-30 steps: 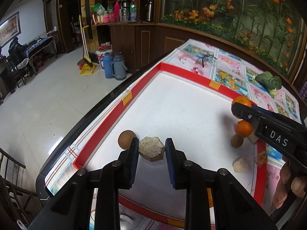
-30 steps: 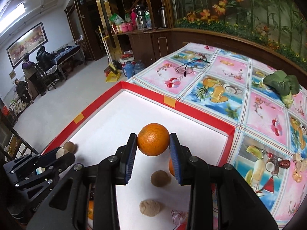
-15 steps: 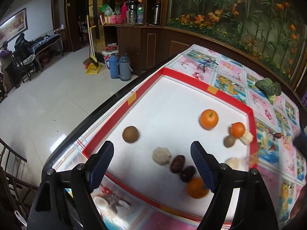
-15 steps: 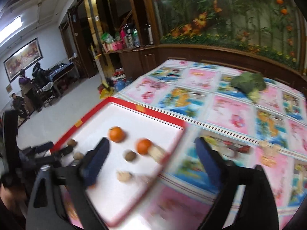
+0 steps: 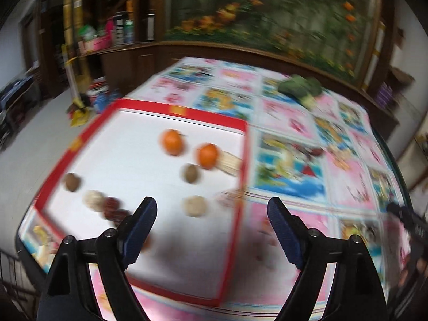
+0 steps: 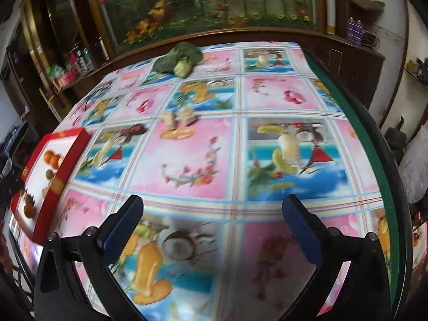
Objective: Organize fruits
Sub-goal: 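Move both open tools back over the table, then grasp a beige cube with the right tool while the left tool grasps a dark red date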
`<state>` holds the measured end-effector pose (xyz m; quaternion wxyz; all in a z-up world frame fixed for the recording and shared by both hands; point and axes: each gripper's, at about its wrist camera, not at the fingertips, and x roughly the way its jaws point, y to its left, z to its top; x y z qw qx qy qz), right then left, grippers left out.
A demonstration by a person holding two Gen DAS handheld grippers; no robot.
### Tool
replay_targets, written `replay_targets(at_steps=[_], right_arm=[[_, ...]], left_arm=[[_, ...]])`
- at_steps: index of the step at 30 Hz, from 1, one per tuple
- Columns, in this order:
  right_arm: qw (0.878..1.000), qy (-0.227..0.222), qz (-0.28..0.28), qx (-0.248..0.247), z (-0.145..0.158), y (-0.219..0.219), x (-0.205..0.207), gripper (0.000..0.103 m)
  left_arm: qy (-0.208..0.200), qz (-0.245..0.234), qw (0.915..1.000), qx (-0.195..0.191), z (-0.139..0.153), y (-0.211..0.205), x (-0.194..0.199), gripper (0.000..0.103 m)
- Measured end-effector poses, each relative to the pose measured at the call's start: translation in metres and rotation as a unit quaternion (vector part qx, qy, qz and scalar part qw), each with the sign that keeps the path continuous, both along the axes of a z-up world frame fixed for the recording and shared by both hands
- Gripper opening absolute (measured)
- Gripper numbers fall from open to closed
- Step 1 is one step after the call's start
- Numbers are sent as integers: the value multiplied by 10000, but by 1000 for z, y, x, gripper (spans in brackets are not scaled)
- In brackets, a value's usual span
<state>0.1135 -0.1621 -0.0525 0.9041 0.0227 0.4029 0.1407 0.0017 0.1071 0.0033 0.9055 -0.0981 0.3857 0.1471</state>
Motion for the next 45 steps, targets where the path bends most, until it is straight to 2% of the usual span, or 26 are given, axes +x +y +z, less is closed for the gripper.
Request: replay_targets(at_steps=[4, 6, 8, 10, 15, 18, 19, 21, 22, 28, 31, 34, 36, 37, 38, 40, 45], right_arm=[[9997, -231, 122, 16, 6, 14, 24, 101], [9995, -270, 138, -9, 5, 21, 43, 92], [9993, -264, 167, -186, 0, 35, 69, 78], [9991, -189, 198, -310, -9, 44, 88, 68], [9973, -57, 552, -471, -20, 60, 114, 67], [9960, -151, 672, -575, -21, 69, 120, 65], [9960, -142, 696, -542, -22, 70, 123, 58], [9957, -128, 735, -553, -22, 73, 129, 27], [9951, -94, 754, -626, -24, 74, 131, 21], [9949, -152, 743, -671, -22, 60, 112, 20], [9966, -145, 632, -517, -20, 42, 95, 20], [9980, -201, 533, -260, -15, 27, 85, 20], [9985, -294, 449, -126, -10, 19, 84, 20], [9986, -313, 429, -55, -9, 17, 85, 20], [9985, -334, 431, 7, -7, 16, 85, 20], [9981, -392, 481, 8, -5, 16, 85, 20], [9975, -458, 543, -32, -3, 18, 82, 20]], left_arm=[[173, -255, 9995, 76, -8, -21, 10, 84], [219, -317, 9992, 113, -11, -27, 13, 84], [264, -364, 9989, 132, -13, -29, 16, 84], [304, -392, 9987, 128, -16, -29, 18, 84], [390, -532, 9977, 142, -22, -36, 33, 84], [373, -705, 9967, 141, -24, -48, 50, 84], [369, -760, 9963, 156, -25, -53, 57, 84], [410, -833, 9956, 144, -26, -59, 68, 84], [412, -871, 9953, 106, -26, -62, 74, 84], [429, -1041, 9936, 54, -35, -89, 124, 84], [390, -1144, 9927, 37, -37, -102, 145, 84], [370, -1030, 9940, 57, -43, -111, 167, 84], [506, -1004, 9936, 73, -54, -114, 180, 68], [413, -979, 9941, 225, -54, -117, 178, 55], [365, -1049, 9934, 291, -53, -120, 175, 32], [394, -1077, 9927, 362, -52, -122, 170, 32], [458, -1084, 9928, 219, -48, -117, 142, 32]])
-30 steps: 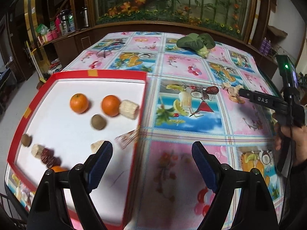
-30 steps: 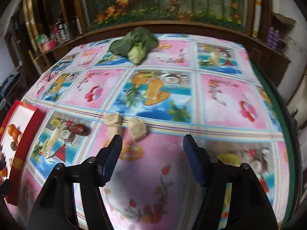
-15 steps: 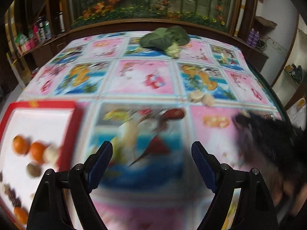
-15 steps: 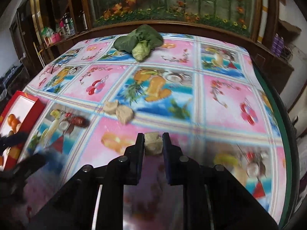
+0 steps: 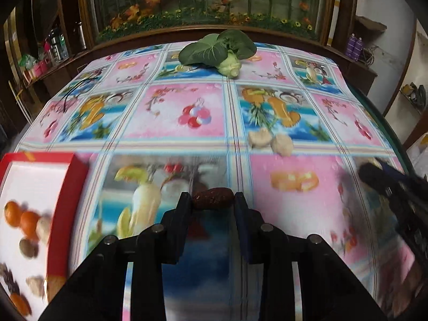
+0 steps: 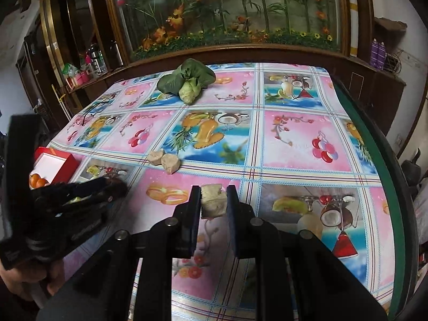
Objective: Organize fruits
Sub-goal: 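Grasp a beige cube with the right tool while the left tool grasps a dark red date, then carry the date and beige cube over the red tray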
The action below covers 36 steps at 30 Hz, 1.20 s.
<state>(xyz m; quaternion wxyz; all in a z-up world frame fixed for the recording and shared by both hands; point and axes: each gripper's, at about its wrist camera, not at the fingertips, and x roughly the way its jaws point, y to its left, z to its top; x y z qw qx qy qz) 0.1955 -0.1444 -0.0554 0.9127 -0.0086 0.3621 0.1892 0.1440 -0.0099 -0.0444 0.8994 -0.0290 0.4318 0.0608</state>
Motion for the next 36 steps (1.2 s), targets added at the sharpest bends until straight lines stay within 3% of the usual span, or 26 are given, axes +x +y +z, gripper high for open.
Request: replay_targets(at_steps=[10, 20, 27, 36], right_arm=[[9988, 61, 122, -465, 0, 20, -20, 20], [9975, -94, 322, -620, 20, 38, -78, 20], [9954, -239, 792, -485, 34, 87, -103, 20], [9867, -297, 1553, -366, 36, 168, -126, 21]], left_arm=[[-172, -1, 9997, -147, 28, 23, -75, 32], [-523, 566, 9967, -251, 52, 93, -126, 32], [-722, 1289, 9888, -231, 59, 150, -157, 32], [-637, 1869, 9802, -147, 52, 197, -169, 32]])
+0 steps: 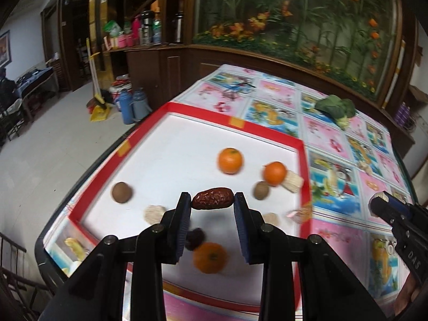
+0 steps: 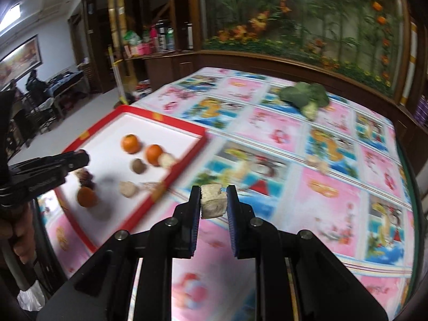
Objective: Organize fruits
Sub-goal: 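Carry the date and beige cube over the red tray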
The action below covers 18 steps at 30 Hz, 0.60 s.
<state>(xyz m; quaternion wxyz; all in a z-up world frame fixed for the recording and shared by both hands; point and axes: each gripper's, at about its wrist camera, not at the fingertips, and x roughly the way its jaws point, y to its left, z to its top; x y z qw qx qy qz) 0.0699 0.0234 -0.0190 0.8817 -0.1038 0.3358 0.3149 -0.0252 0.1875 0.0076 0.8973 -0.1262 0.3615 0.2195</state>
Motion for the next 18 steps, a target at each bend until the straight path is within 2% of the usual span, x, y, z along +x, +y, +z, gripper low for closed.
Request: replay_targets(at_steps=[8, 18], right_arm=[[9986, 130, 509, 32, -8, 61, -12, 21], [9973, 223, 700, 82, -10, 90, -15, 21]], left_arm=[[30, 241, 9997, 12, -2, 24, -4, 32], [55, 482, 9988, 2, -4, 45, -3, 32]])
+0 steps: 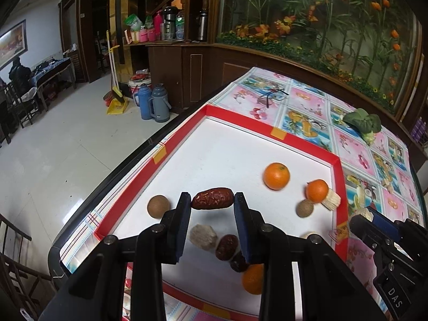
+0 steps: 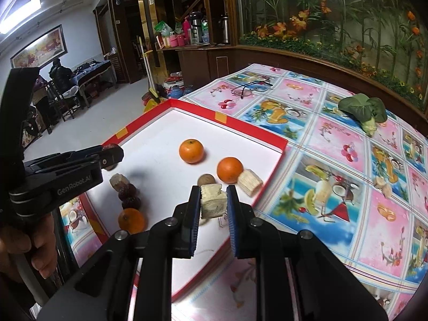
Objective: Organize fruits
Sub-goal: 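Carry the date and beige cube over the red tray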
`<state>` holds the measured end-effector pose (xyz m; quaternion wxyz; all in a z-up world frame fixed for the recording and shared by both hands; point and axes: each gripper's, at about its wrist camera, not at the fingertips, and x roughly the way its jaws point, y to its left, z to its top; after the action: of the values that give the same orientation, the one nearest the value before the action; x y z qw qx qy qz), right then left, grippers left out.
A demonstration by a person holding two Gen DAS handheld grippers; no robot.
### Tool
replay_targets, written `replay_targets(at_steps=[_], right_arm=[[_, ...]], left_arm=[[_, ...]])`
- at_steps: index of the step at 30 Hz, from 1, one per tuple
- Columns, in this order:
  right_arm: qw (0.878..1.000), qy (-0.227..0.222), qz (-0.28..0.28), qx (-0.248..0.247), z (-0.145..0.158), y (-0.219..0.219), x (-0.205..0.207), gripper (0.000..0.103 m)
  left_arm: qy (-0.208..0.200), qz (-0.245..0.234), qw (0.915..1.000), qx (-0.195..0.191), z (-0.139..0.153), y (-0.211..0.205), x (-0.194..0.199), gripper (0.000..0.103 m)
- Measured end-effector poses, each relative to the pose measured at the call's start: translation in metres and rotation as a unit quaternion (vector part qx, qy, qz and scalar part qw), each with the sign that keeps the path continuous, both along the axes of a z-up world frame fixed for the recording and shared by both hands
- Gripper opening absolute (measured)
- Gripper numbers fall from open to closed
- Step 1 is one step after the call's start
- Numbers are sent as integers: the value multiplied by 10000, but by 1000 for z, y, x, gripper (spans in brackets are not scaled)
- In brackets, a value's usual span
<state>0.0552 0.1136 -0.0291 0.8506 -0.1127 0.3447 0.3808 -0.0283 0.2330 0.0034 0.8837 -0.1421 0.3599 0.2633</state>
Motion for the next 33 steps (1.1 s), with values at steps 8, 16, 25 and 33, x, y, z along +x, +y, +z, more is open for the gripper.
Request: replay_targets(at_steps=[8, 16, 25, 33], right_arm=[[9999, 105, 70, 21, -5, 15, 8, 21], [9998, 147, 121, 18, -8, 18, 7, 21], [9997, 162, 176, 60, -8, 22, 6, 21], [9993, 226, 263, 99, -10, 29, 7, 21]], left_arm=[[55, 28, 9999, 84, 0, 5, 8, 32], [132, 55, 9998, 141, -2, 11, 20, 32], [196, 74, 9996, 206, -3, 13, 28, 32], [240, 128, 9994, 214, -4, 20, 33, 32]])
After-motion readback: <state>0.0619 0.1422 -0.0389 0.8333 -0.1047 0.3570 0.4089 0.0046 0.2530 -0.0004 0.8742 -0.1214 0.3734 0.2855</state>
